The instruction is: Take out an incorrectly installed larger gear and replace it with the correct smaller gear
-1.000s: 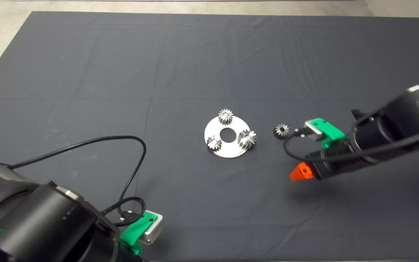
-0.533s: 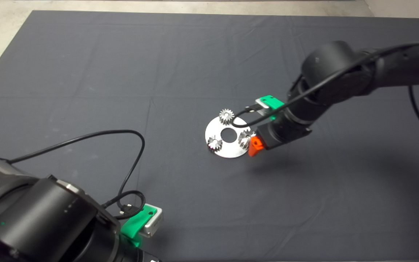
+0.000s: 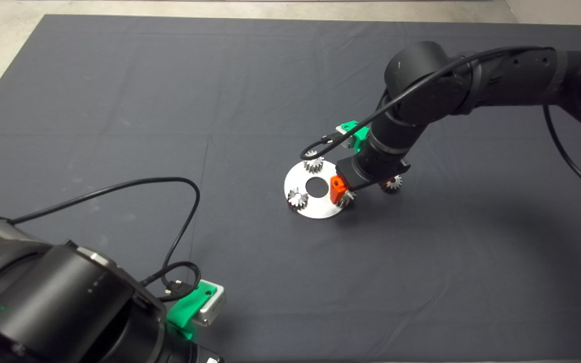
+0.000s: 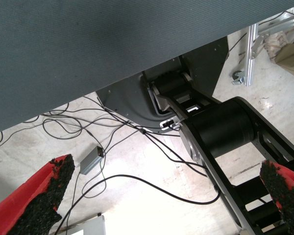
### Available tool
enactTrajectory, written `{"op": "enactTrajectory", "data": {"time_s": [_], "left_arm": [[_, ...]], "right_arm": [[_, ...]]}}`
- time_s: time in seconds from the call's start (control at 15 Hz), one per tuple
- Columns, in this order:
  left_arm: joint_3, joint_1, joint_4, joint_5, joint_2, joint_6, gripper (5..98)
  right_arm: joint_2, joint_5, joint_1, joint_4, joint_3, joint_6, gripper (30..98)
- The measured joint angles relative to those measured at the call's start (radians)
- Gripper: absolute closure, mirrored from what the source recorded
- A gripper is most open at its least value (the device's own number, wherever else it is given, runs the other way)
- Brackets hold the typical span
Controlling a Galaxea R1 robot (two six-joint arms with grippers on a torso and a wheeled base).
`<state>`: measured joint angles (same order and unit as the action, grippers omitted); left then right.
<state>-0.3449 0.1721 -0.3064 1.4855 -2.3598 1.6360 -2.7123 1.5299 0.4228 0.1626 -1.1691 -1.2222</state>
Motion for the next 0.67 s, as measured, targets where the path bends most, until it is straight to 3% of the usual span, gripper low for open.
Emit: {"op": "enactTrajectory", "data": {"time_s": [0.67], "left_arm": [[0.0, 0.0, 0.0, 0.0, 0.0, 0.0, 5.9]], "right_arm": [[-0.025, 0.001, -0.092, 0.003, -0.035, 0.033, 31.6]]}}
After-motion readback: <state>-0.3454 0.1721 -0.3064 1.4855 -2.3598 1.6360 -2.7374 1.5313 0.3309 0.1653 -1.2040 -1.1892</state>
